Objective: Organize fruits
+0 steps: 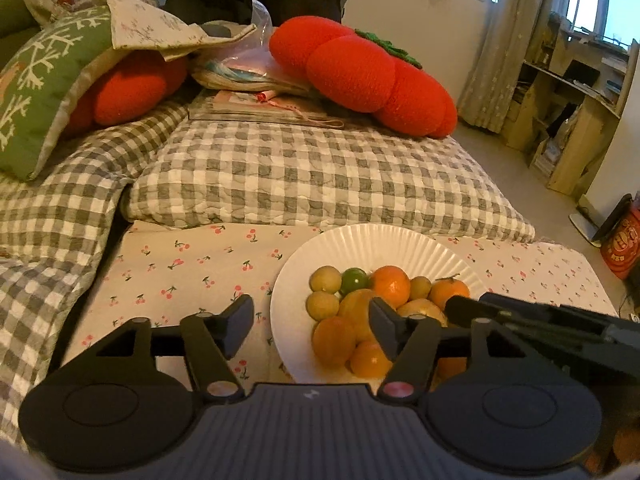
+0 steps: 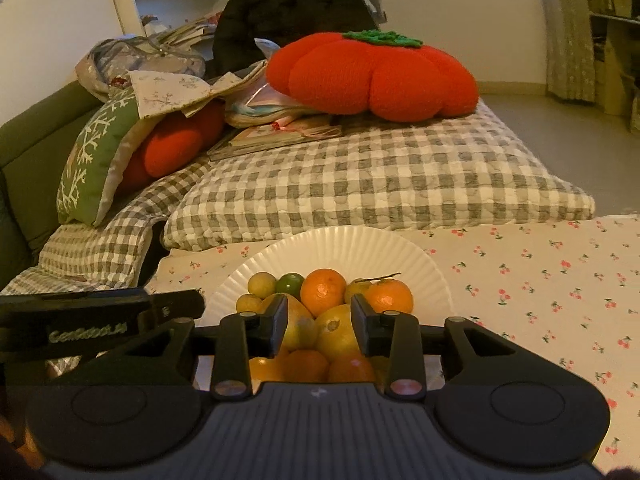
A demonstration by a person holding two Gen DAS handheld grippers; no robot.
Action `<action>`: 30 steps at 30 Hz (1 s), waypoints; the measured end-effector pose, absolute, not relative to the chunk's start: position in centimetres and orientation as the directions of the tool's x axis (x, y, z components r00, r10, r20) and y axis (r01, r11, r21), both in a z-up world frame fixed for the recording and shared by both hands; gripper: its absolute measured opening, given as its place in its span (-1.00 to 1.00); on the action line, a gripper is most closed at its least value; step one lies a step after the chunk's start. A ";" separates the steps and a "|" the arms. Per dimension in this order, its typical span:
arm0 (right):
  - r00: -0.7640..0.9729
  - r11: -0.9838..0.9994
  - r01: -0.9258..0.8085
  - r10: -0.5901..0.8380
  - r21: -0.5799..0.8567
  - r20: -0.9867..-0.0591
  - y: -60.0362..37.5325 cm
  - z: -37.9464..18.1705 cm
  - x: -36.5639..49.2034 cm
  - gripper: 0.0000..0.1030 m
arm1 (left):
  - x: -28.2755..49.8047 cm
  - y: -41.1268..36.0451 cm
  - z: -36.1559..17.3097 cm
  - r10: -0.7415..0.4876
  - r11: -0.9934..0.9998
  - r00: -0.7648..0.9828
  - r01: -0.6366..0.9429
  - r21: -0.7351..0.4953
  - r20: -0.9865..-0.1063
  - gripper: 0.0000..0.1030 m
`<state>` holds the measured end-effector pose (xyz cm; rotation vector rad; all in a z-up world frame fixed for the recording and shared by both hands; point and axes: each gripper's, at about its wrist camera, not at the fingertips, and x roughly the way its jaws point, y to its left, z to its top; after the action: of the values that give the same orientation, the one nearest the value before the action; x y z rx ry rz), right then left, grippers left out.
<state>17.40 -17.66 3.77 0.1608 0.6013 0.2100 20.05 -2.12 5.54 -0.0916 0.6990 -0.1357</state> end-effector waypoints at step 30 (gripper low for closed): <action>0.859 0.994 -0.052 0.092 0.093 -0.504 -14.5 5.1 5.2 0.77 | 6.4 1.3 4.5 -0.028 0.999 0.780 0.000 -0.044 -0.625 0.89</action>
<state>5.16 -14.50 5.06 0.0768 0.5322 0.0756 6.45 1.35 4.52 -0.0426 0.6757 -0.0148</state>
